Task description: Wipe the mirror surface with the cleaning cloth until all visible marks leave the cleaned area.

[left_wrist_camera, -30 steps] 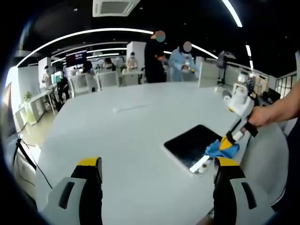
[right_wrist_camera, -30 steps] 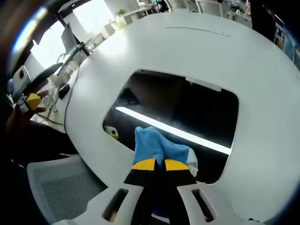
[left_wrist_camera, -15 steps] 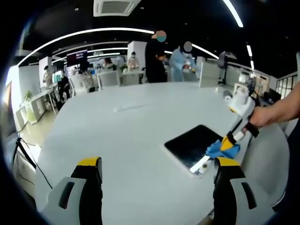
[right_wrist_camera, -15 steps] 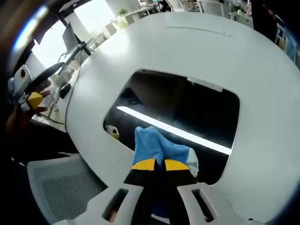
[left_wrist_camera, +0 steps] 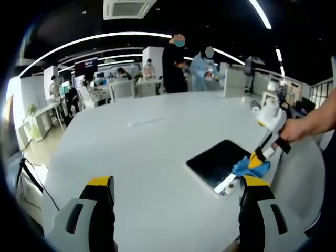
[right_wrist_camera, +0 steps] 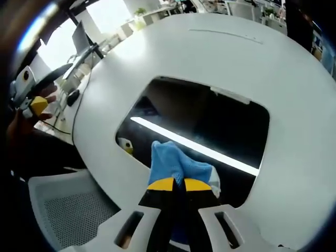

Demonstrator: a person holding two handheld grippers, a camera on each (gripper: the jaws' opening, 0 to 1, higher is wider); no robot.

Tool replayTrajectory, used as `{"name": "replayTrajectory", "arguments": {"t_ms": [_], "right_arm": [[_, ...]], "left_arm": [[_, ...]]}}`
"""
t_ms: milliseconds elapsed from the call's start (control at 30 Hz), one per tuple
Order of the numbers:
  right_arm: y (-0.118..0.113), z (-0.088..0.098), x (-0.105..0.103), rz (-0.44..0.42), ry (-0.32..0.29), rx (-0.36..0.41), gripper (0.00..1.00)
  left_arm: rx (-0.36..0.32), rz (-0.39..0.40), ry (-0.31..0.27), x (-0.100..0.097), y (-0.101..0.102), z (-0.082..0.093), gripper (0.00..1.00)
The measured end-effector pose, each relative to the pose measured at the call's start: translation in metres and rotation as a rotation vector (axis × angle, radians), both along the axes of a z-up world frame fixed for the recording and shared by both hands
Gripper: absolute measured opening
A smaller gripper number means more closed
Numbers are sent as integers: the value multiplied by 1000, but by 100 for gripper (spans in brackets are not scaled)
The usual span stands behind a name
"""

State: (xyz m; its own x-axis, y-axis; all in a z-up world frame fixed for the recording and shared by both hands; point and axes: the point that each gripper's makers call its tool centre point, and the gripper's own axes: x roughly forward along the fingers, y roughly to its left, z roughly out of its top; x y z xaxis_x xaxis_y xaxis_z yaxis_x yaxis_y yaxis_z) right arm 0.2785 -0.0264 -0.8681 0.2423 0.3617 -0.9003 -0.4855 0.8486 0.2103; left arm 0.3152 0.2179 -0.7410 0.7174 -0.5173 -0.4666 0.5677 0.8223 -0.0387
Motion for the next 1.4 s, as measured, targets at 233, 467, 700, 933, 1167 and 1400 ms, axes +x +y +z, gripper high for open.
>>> {"name": "replayTrajectory", "arguments": {"t_ms": [233, 467, 700, 933, 1167, 1400], "right_arm": [[0, 0, 0, -10, 8, 10, 0], [-4, 2, 2, -13, 22, 6, 0], [-13, 2, 2, -28, 23, 2, 0], [-21, 2, 2, -42, 22, -1, 0], [-27, 2, 3, -50, 23, -4, 0], [-37, 1, 4, -66, 29, -6, 0]], "left_arm": [[-5, 6, -1, 3, 0, 1, 100], [-1, -8, 2, 1, -3, -1, 100], [-1, -14, 5, 0, -4, -3, 100], [-4, -16, 7, 0, -6, -3, 100], [-6, -16, 9, -1, -8, -4, 100], [-8, -14, 8, -1, -9, -3, 100]]}}
